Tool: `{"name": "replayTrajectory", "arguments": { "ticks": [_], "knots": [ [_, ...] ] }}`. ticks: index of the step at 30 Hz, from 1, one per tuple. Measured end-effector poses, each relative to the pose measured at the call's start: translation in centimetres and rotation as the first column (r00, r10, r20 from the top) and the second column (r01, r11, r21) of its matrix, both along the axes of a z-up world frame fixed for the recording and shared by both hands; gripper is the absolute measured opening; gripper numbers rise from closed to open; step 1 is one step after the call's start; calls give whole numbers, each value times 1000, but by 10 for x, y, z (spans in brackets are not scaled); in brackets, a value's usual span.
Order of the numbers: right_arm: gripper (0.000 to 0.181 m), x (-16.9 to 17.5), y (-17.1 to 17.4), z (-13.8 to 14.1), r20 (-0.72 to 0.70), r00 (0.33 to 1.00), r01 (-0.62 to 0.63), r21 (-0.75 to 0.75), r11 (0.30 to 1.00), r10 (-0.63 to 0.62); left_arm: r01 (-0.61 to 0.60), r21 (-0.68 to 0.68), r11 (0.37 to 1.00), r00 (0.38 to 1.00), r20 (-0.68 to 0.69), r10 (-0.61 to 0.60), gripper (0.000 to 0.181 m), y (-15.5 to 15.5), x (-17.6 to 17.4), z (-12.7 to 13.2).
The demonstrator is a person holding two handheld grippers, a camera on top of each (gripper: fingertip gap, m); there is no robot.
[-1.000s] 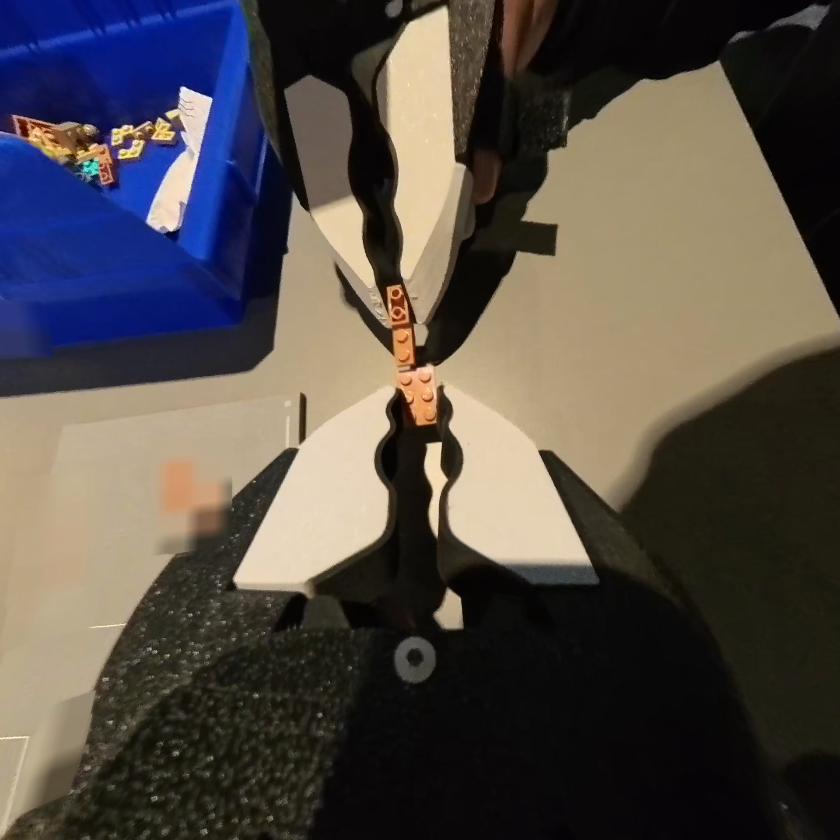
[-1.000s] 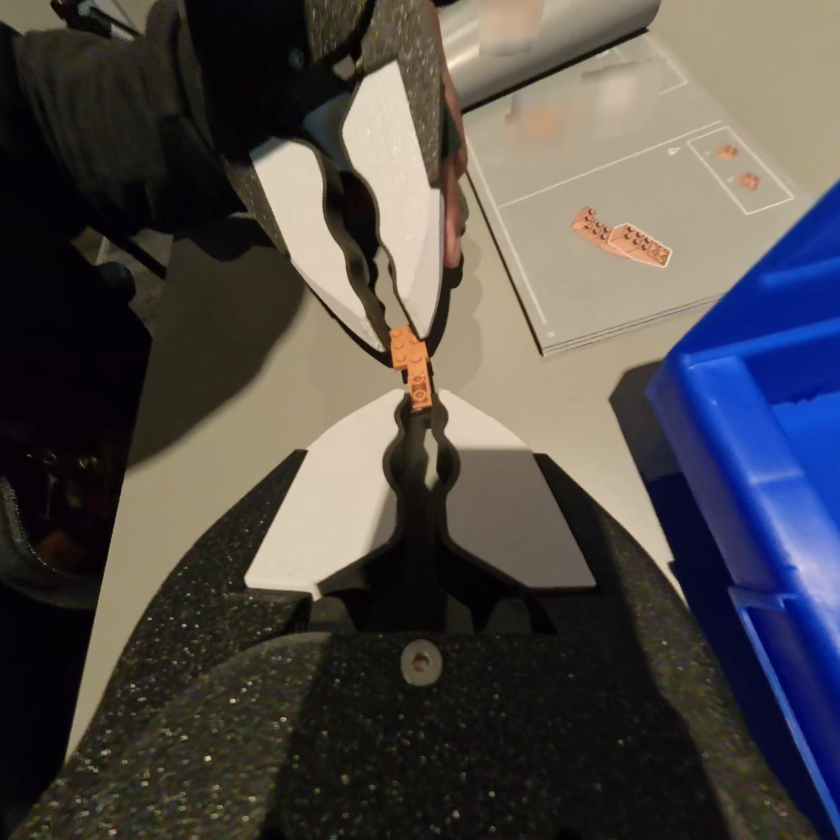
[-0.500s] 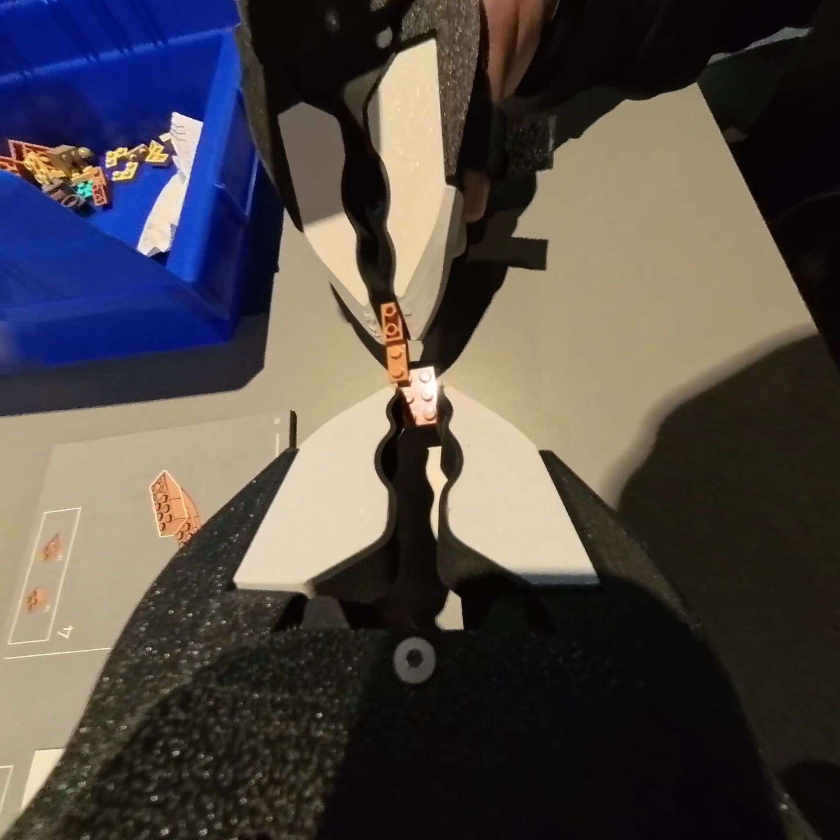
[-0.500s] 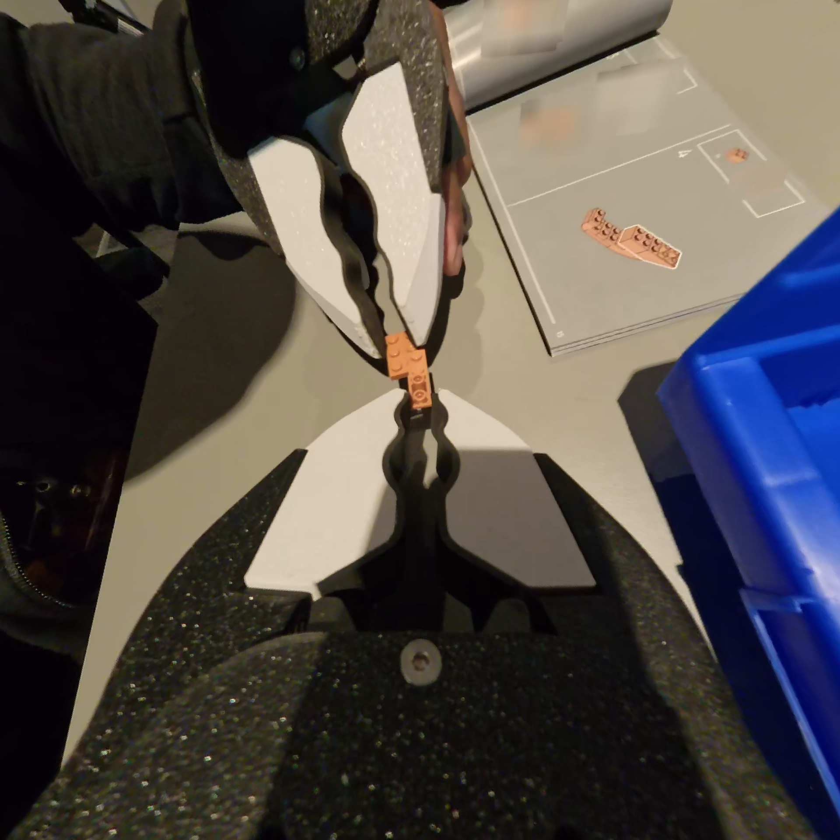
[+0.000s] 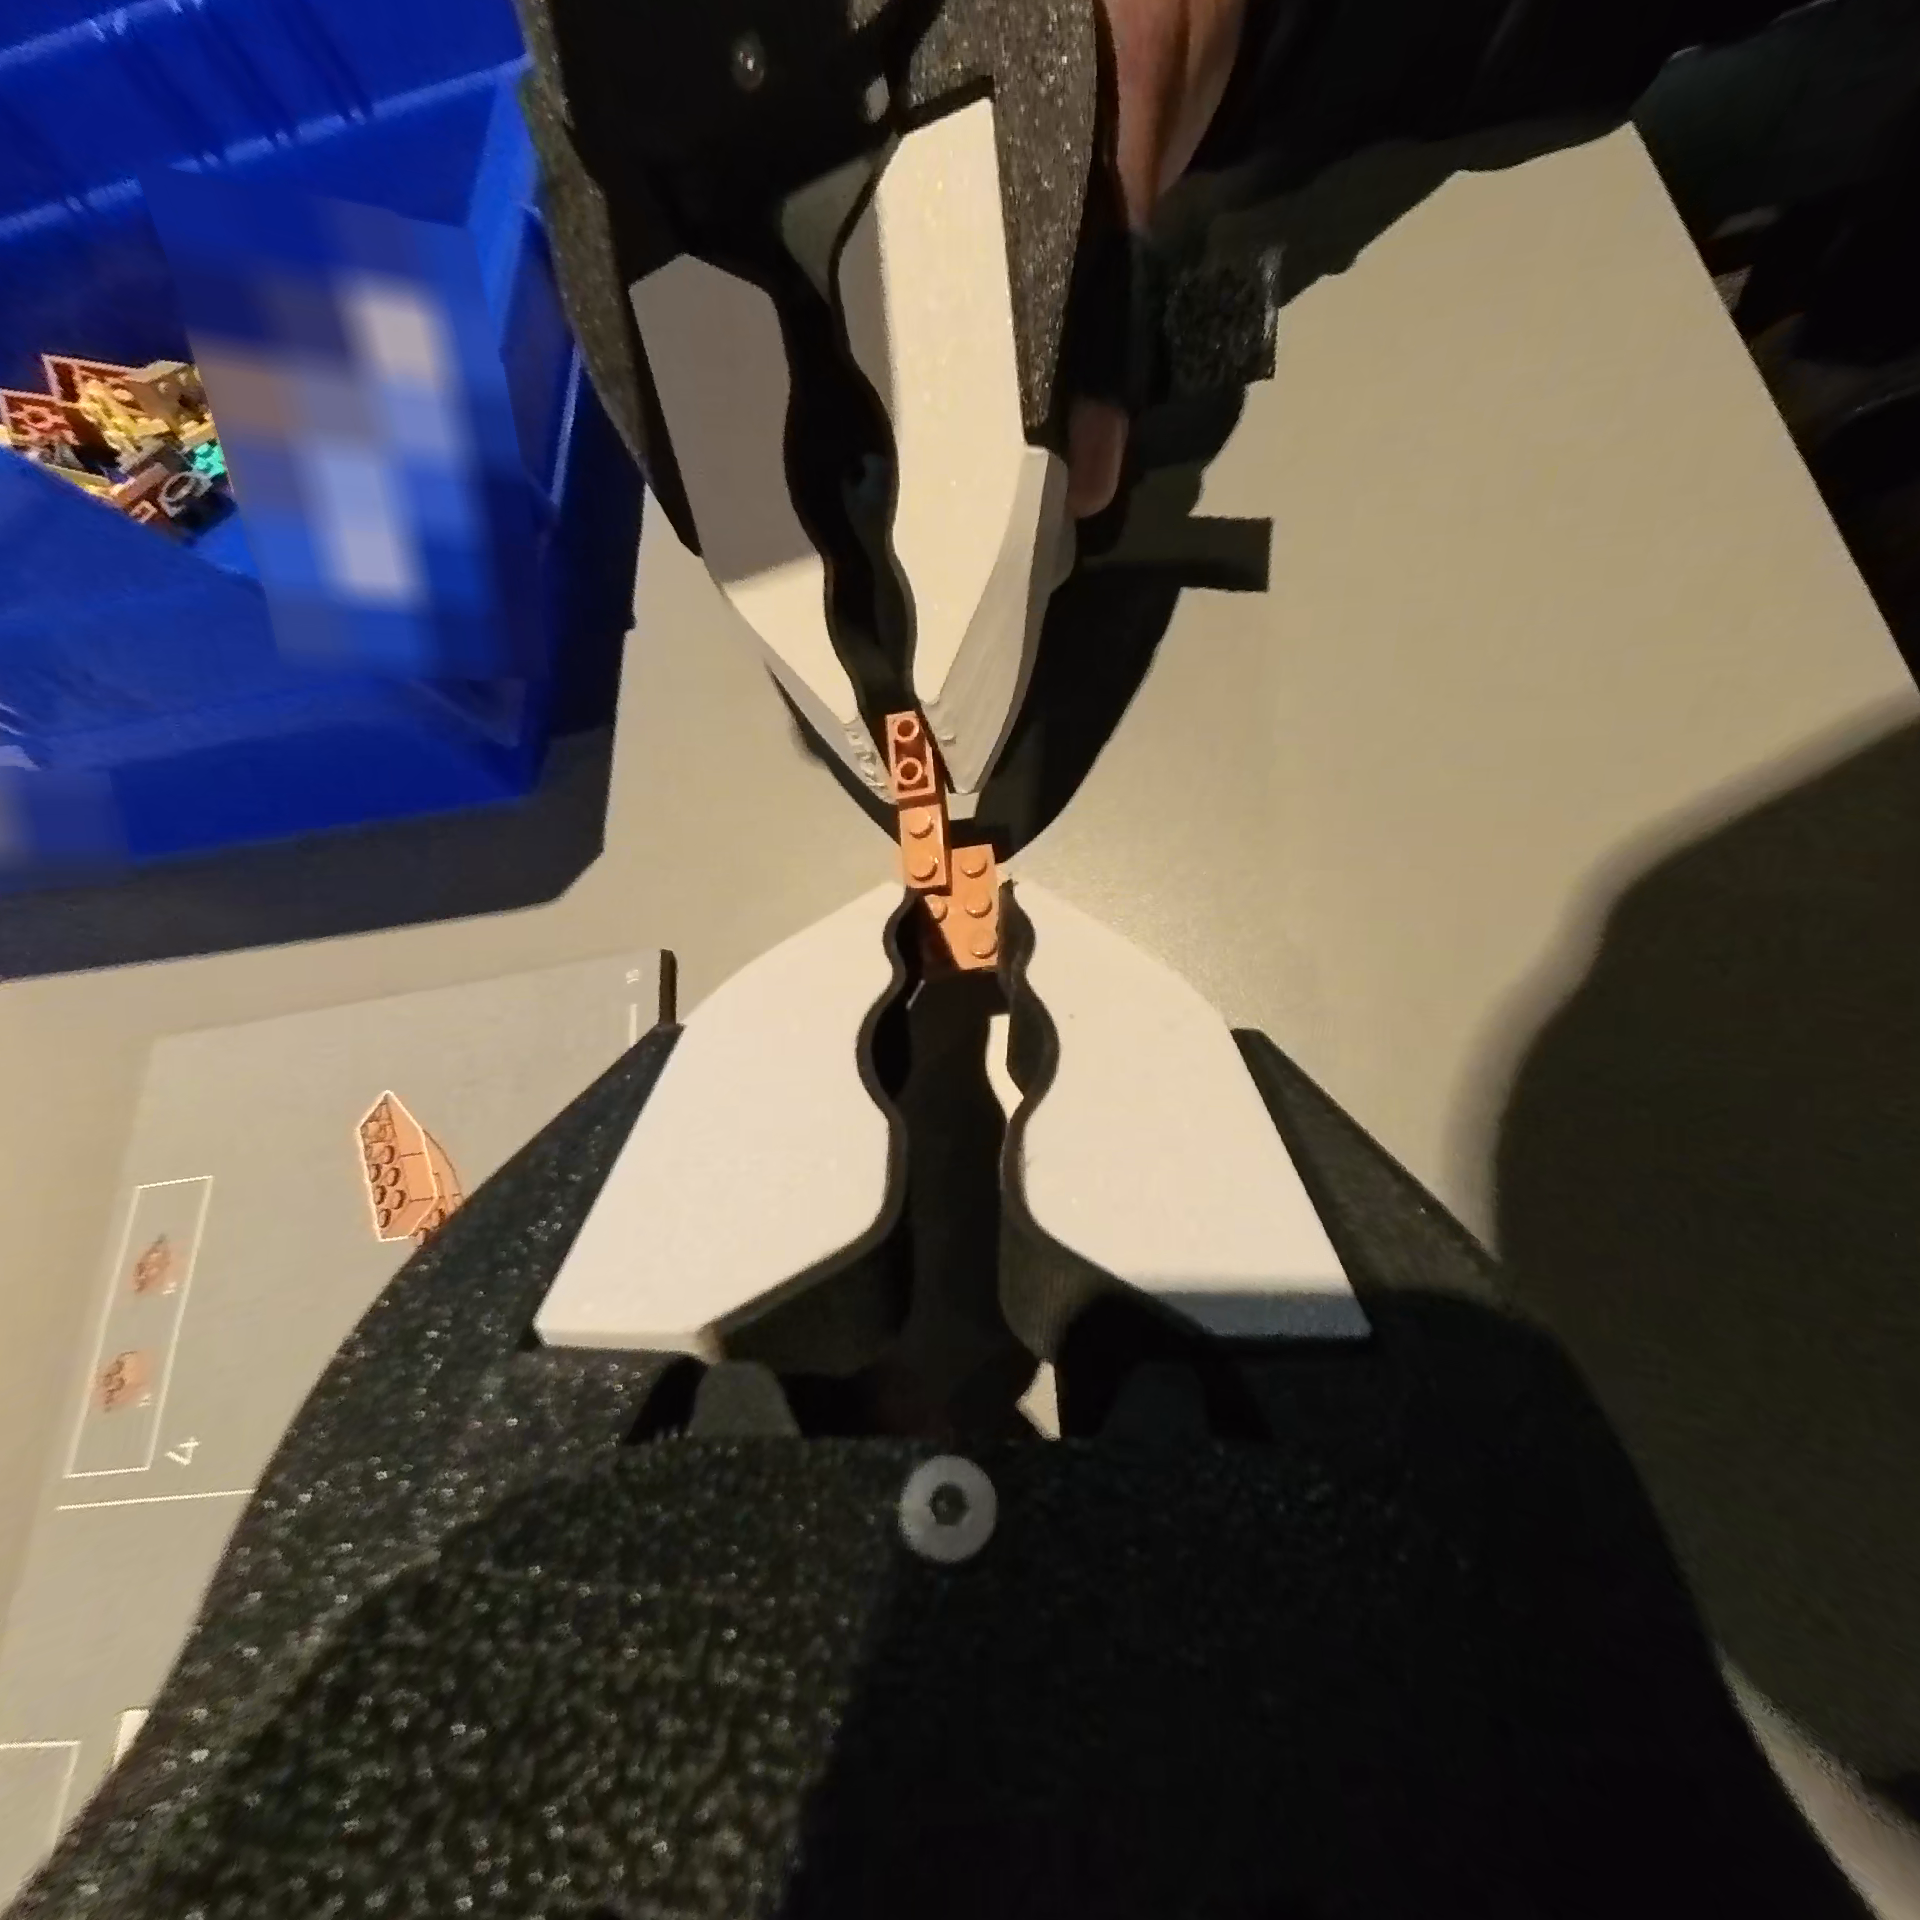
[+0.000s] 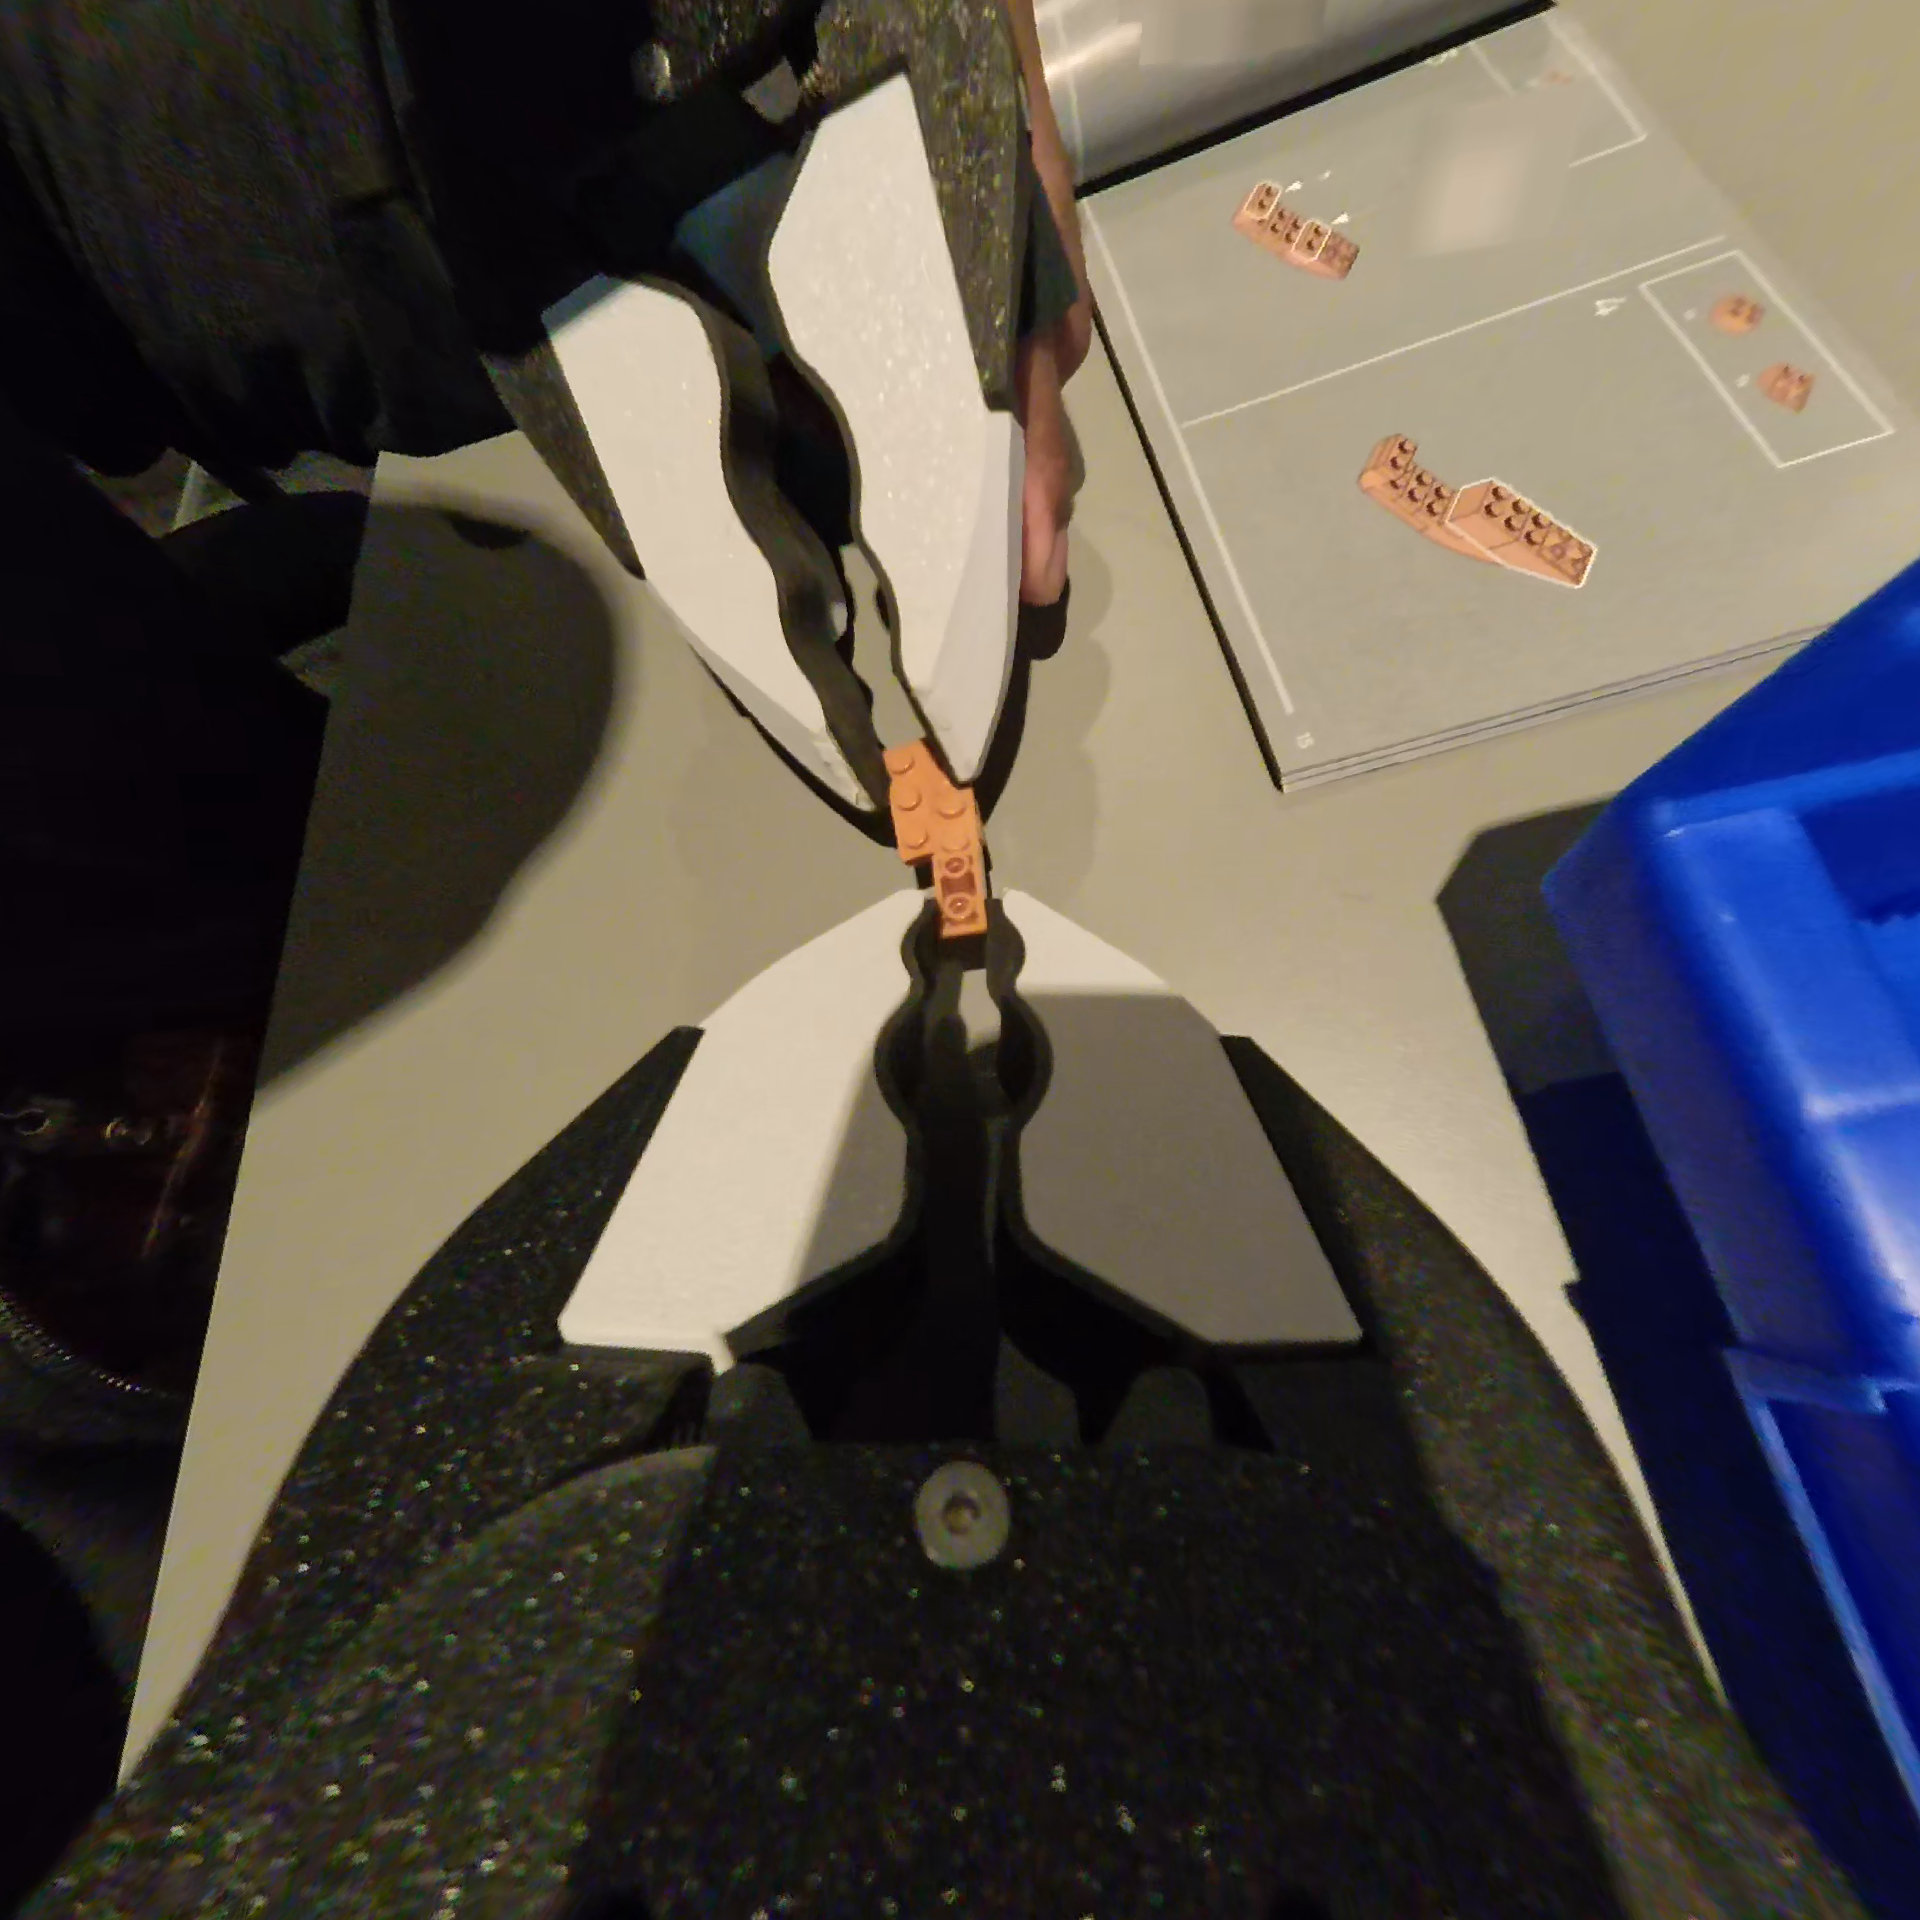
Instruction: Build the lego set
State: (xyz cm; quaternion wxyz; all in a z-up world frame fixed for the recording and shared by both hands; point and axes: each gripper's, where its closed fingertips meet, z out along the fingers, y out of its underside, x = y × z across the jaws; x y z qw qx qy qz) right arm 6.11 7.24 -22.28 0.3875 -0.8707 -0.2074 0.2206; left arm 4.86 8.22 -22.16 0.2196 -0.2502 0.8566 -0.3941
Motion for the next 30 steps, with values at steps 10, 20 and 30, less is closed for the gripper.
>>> {"name": "replayTrajectory", "arguments": {
  "ticks": [10,20,30],
  "knots": [
    [8,-1,-2,2,-1,1000,-17,16,1000,17,8,-23,1000,999,32,-7,13,-1,-1,6],
    [9,-3,-5,-1,31,999,-40,14,999,40,30,0,1000,997,75,-30,13,-3,-2,7],
    [13,-8,-9,-13,135,989,-63,-35,997,67,59,102,993,990,120,-71,13,-7,-3,-1]
  ]
}}
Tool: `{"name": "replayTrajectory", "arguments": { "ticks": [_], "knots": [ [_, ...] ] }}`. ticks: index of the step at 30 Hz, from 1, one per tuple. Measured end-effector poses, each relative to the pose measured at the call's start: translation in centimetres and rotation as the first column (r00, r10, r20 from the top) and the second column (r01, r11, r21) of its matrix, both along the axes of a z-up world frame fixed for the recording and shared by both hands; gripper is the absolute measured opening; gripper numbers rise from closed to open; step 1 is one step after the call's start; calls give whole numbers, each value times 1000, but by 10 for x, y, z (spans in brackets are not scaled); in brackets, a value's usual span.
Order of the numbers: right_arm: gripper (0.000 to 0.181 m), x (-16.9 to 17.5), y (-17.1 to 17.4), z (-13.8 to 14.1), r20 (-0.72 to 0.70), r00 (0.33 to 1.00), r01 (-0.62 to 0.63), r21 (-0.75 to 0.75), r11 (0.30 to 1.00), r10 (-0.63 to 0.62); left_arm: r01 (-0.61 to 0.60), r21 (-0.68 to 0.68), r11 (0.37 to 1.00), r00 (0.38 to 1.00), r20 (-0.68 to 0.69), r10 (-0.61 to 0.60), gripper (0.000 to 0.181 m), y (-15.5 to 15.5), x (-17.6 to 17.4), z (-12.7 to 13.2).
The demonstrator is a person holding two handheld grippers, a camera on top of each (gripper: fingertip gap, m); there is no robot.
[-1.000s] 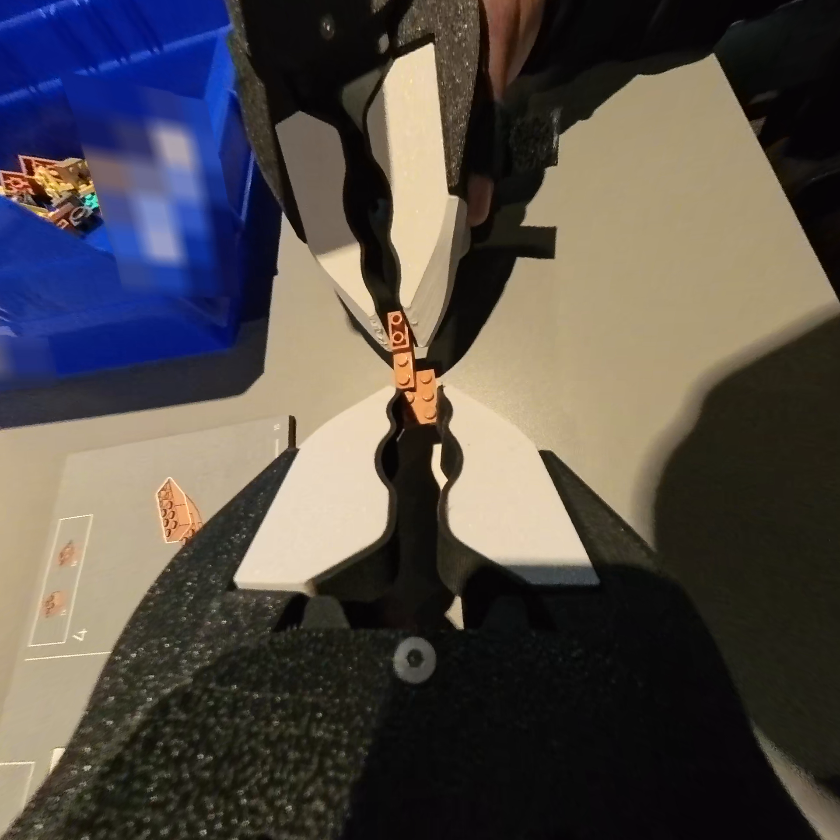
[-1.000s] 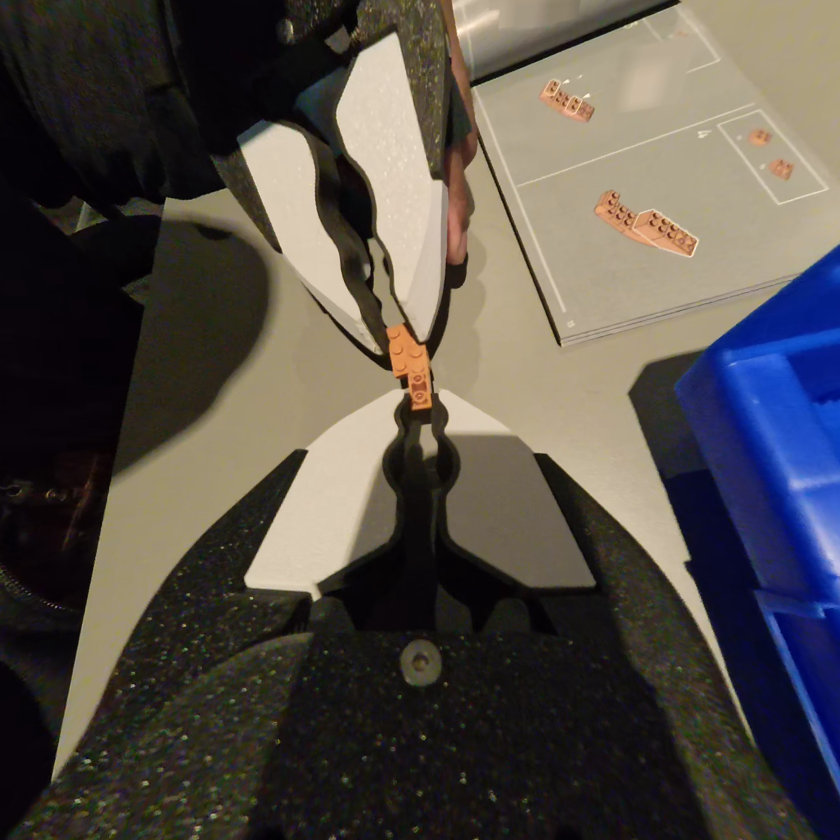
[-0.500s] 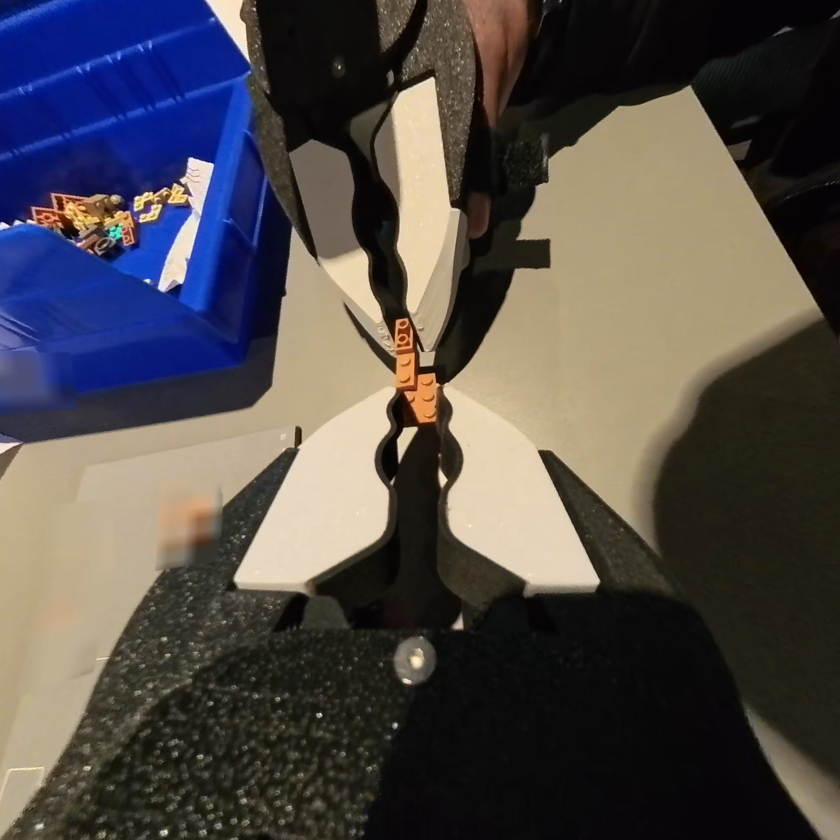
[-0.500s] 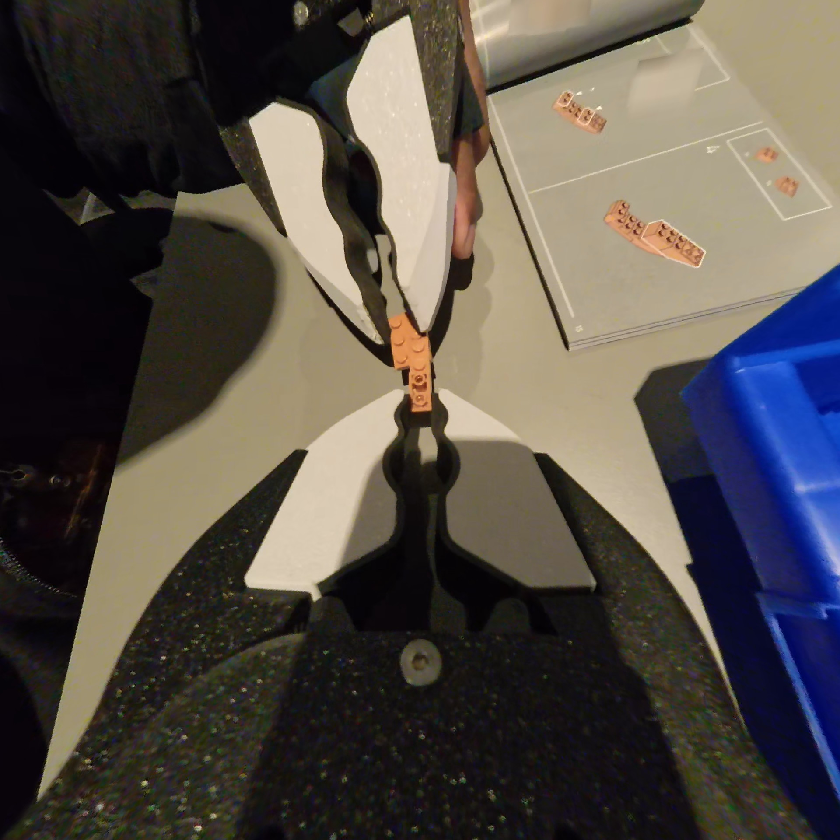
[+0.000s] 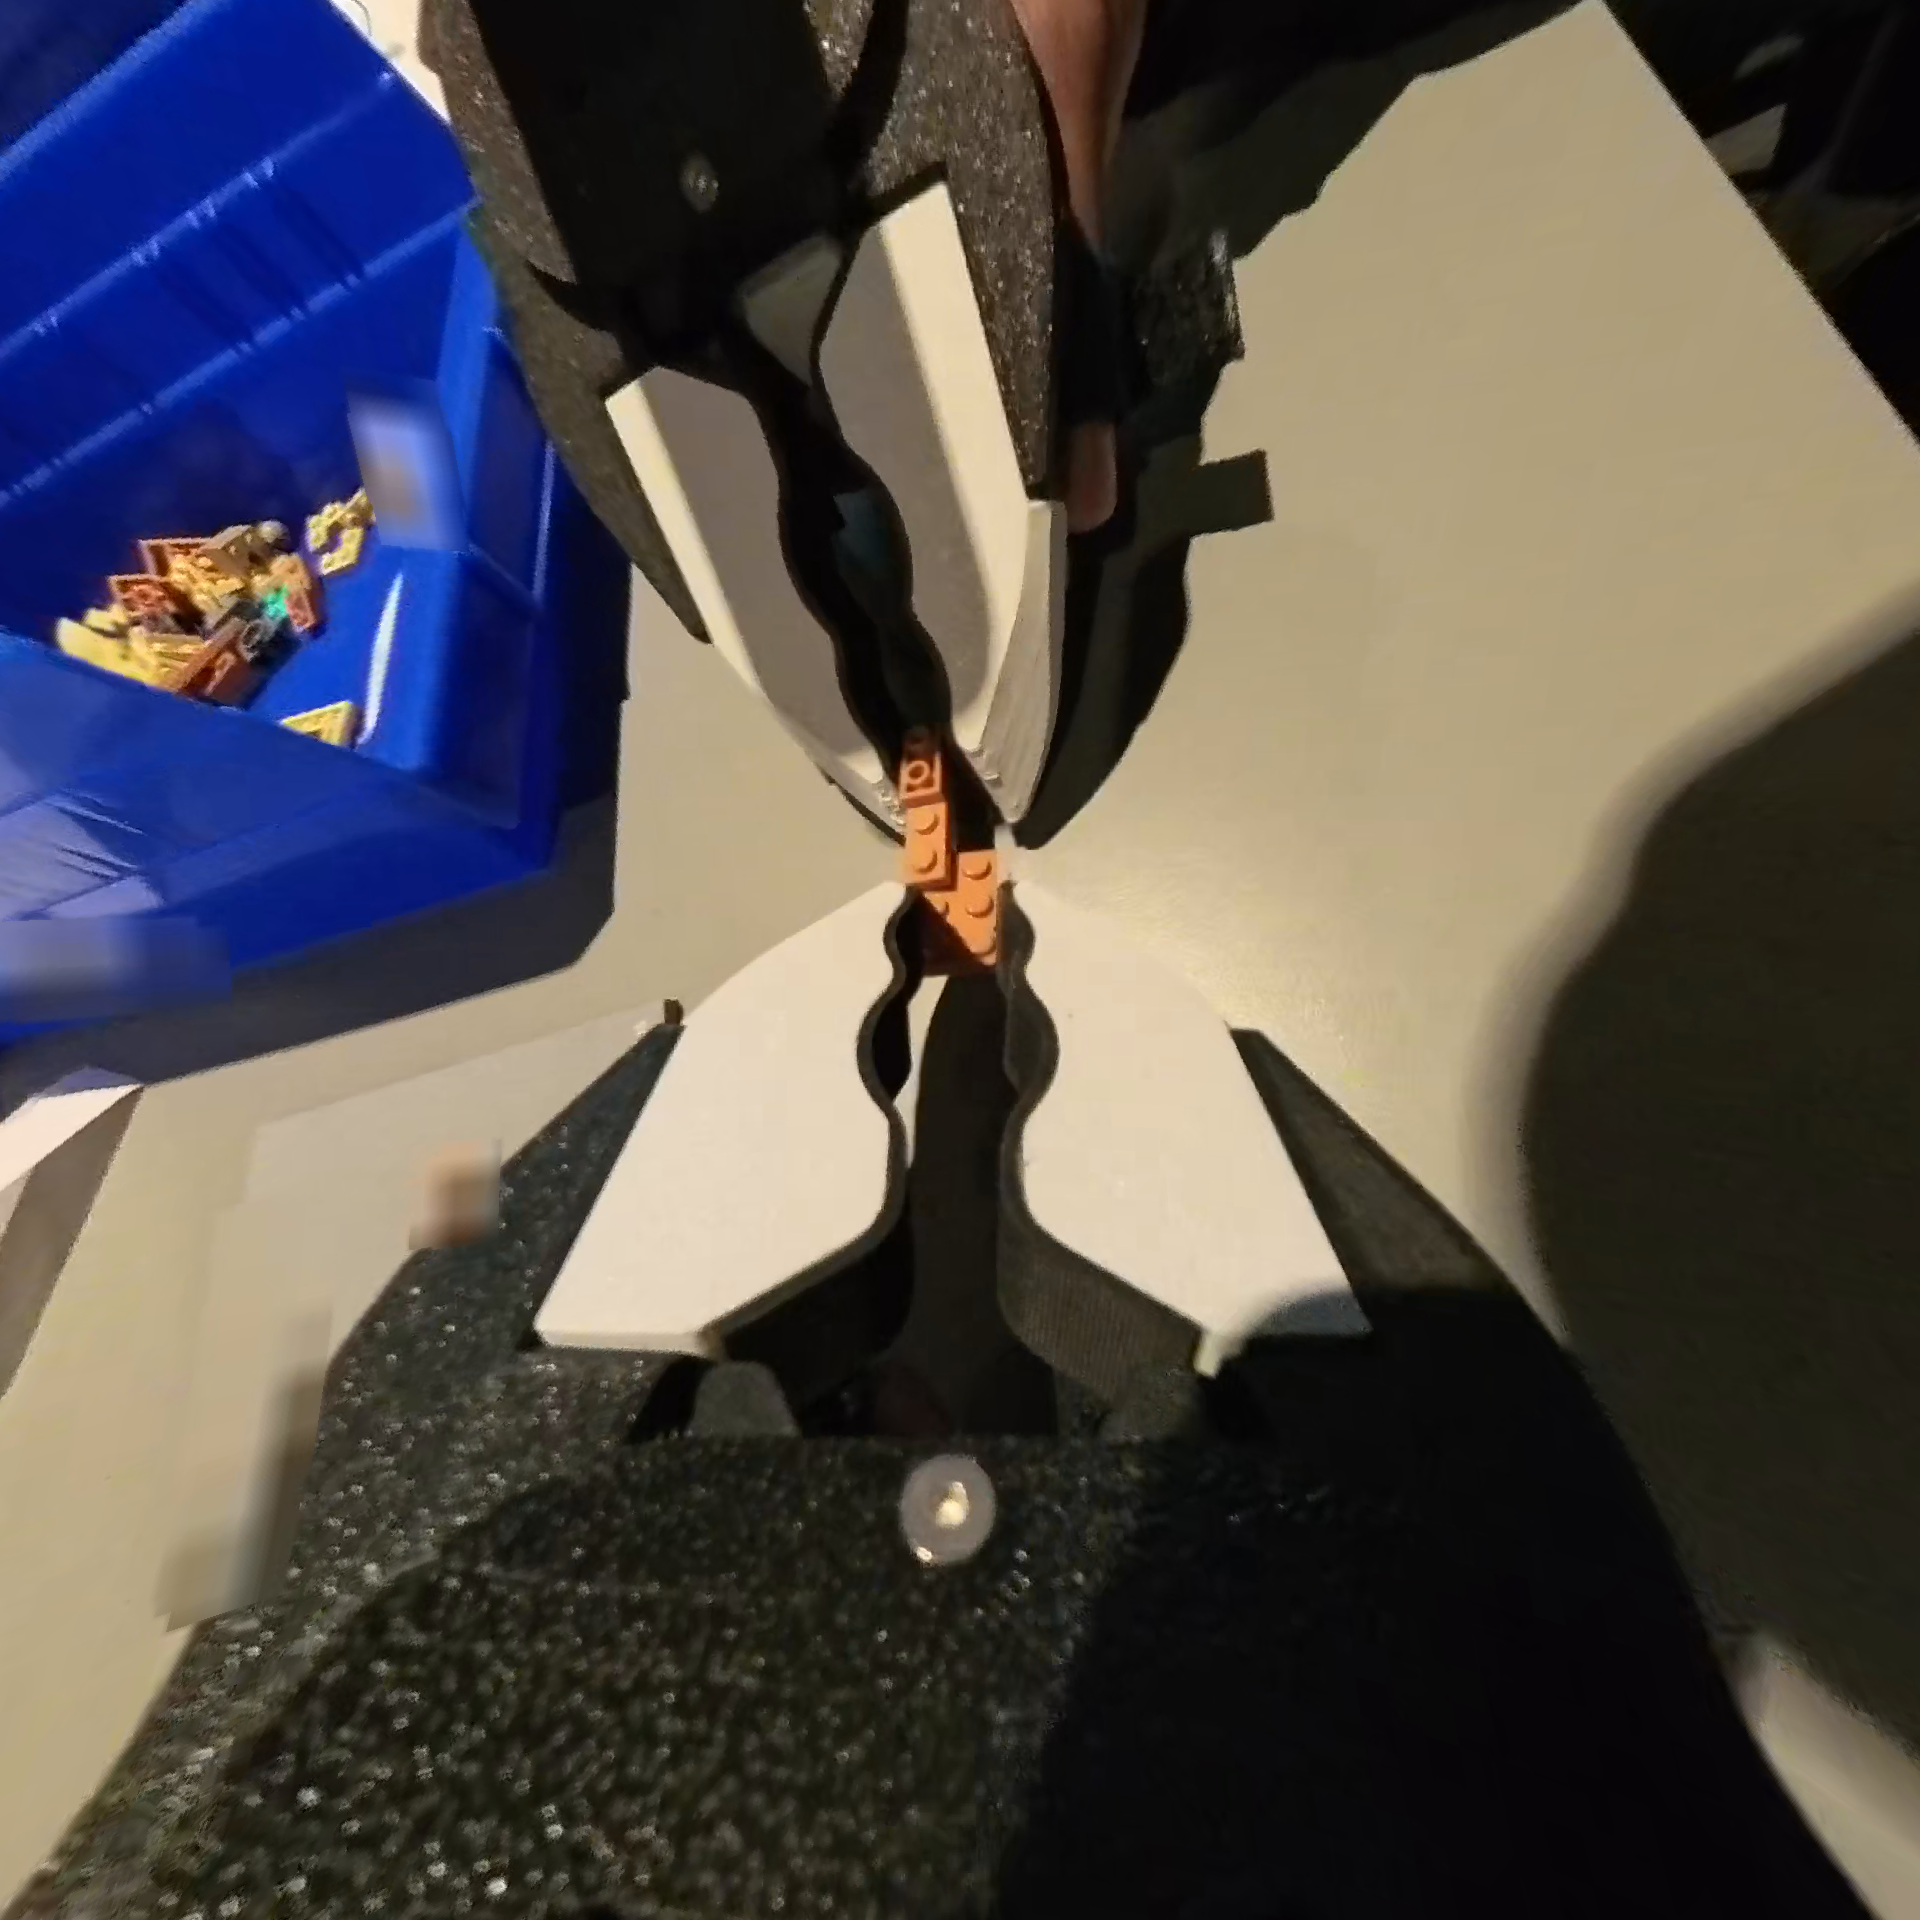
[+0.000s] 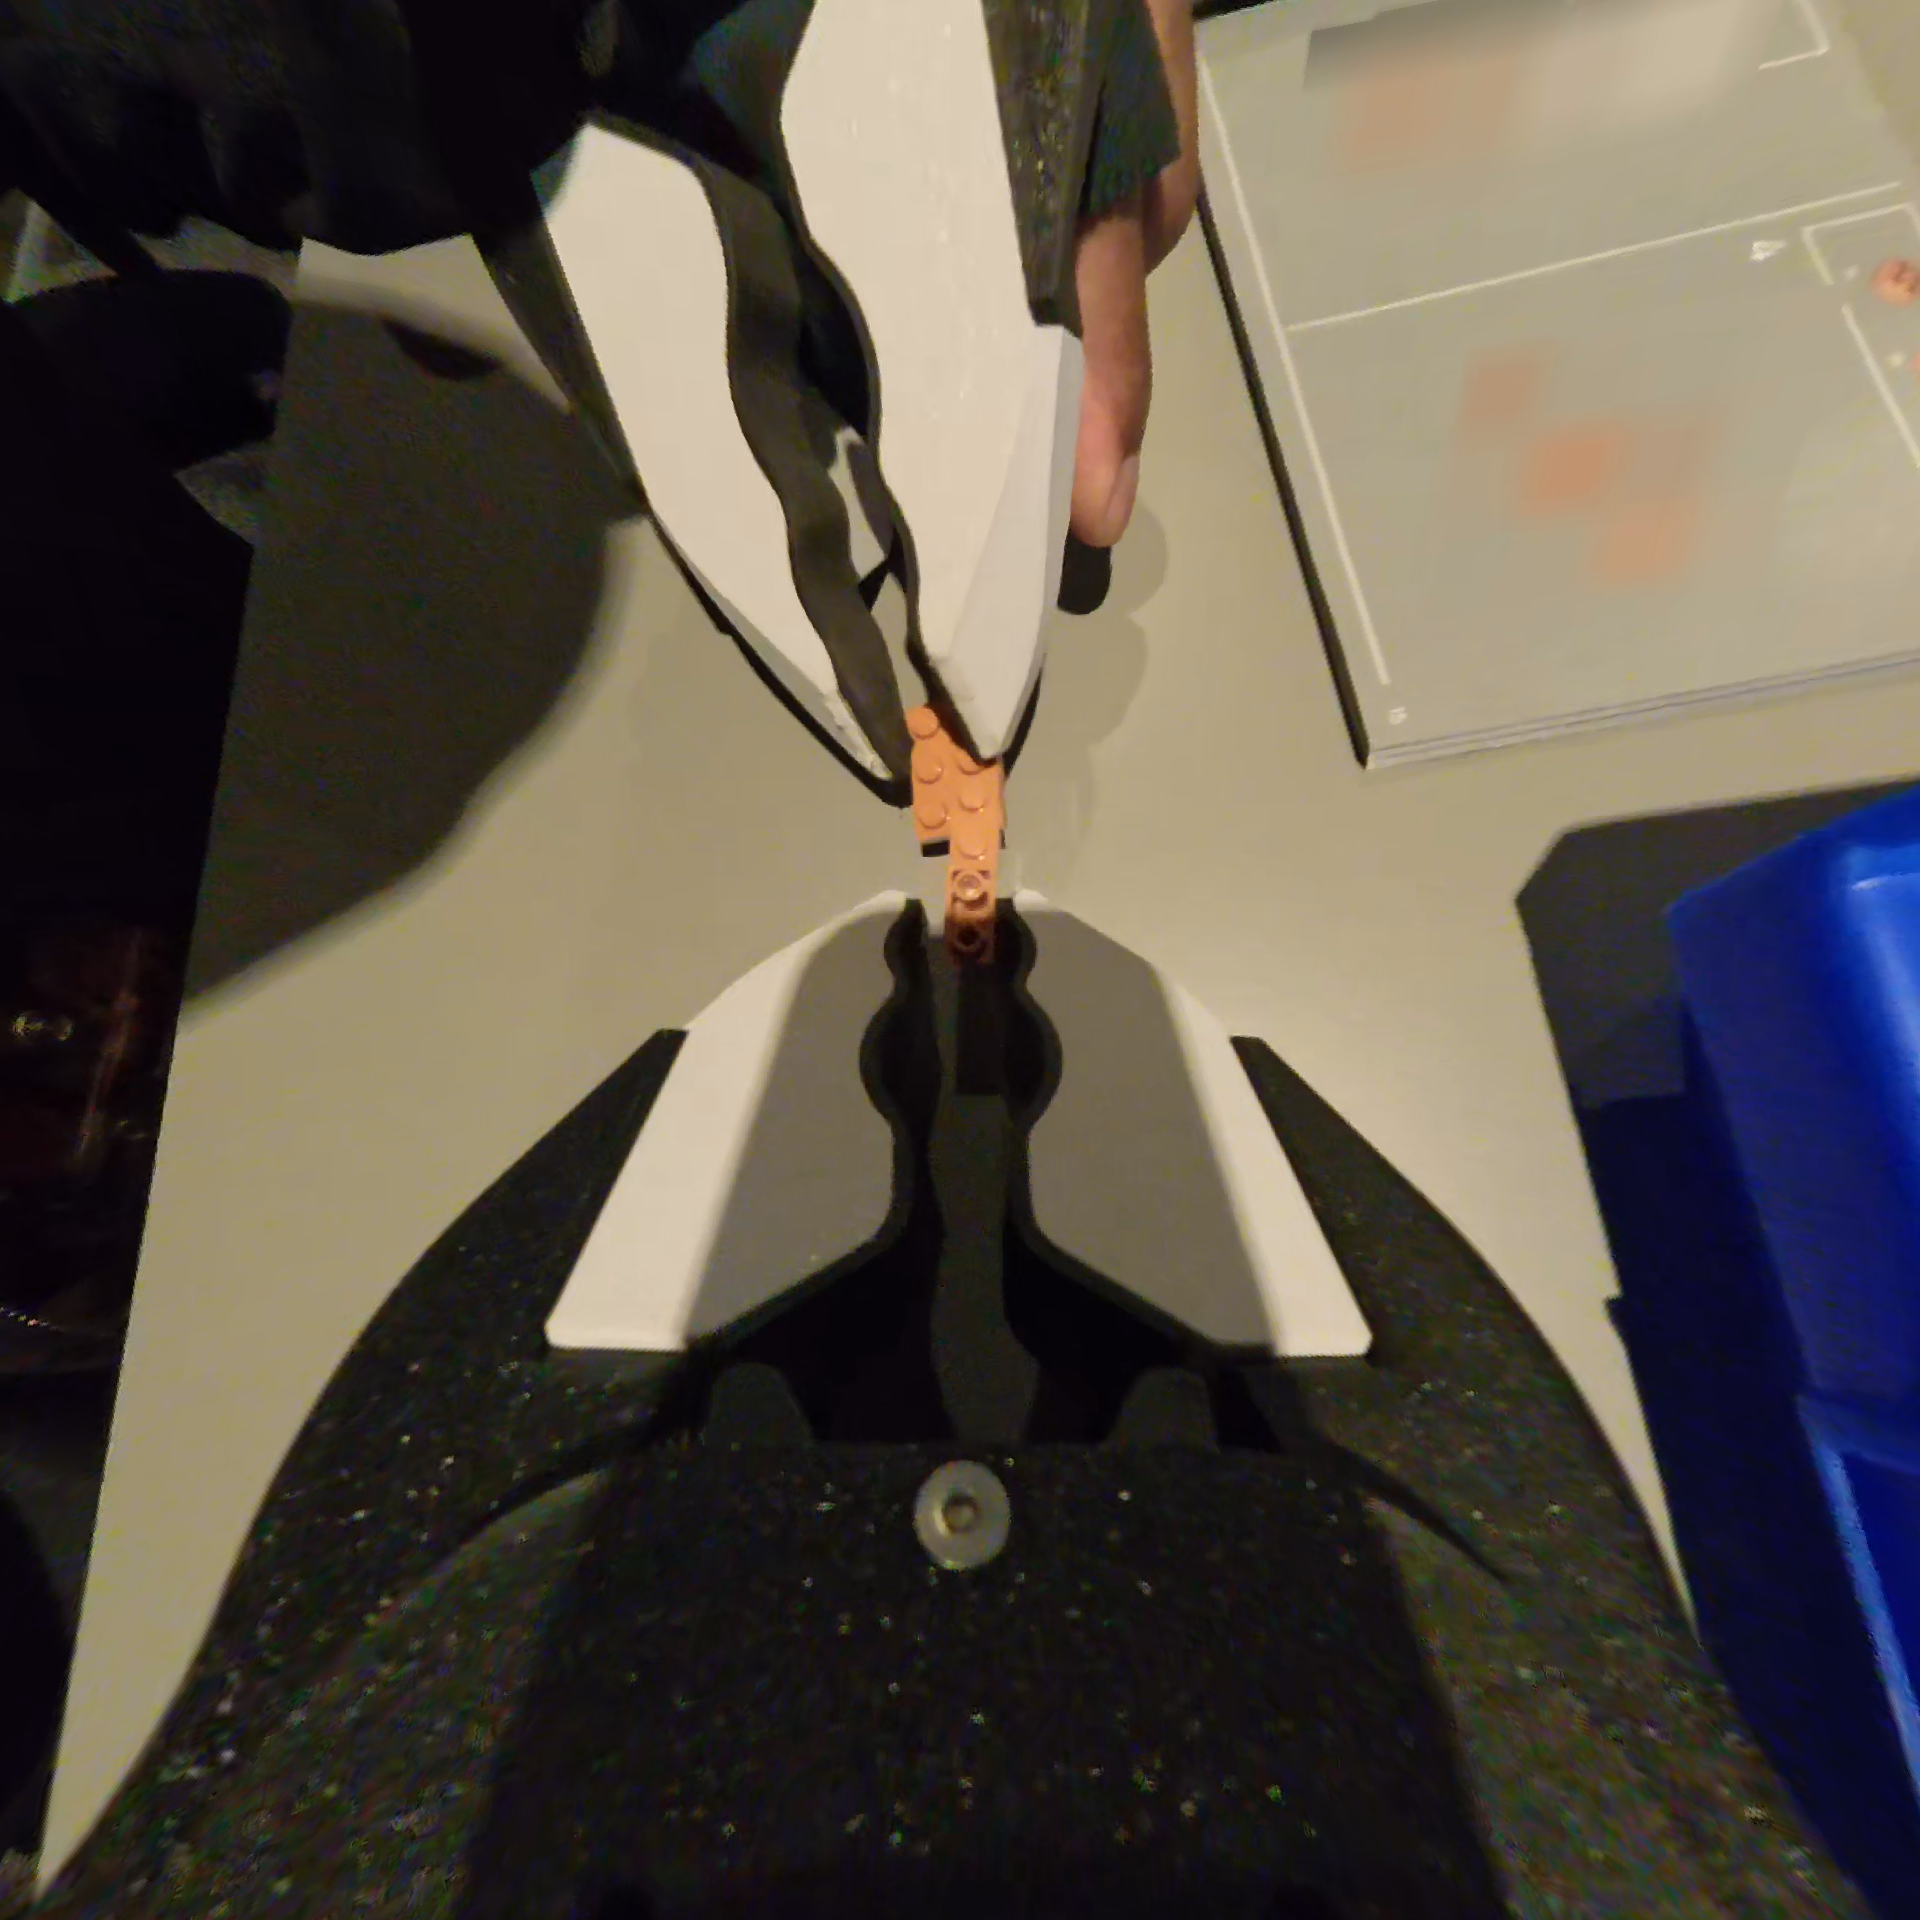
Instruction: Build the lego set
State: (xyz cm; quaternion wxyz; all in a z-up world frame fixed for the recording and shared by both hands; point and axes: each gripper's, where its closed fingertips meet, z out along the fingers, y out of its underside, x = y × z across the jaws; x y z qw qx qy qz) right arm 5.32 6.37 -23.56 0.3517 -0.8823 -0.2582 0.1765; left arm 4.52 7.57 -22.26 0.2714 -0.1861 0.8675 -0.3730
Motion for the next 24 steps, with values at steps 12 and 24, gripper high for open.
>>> {"name": "replayTrajectory", "arguments": {
  "ticks": [12,24],
  "knots": [
    [16,-3,-3,2,-42,999,-8,-21,1000,8,41,63,997,997,67,-45,13,-4,-1,-2],
    [22,1,-12,-1,-2,1000,-2,-35,999,2,46,10,999,997,-60,-45,13,-5,-7,-6]
  ]
}}
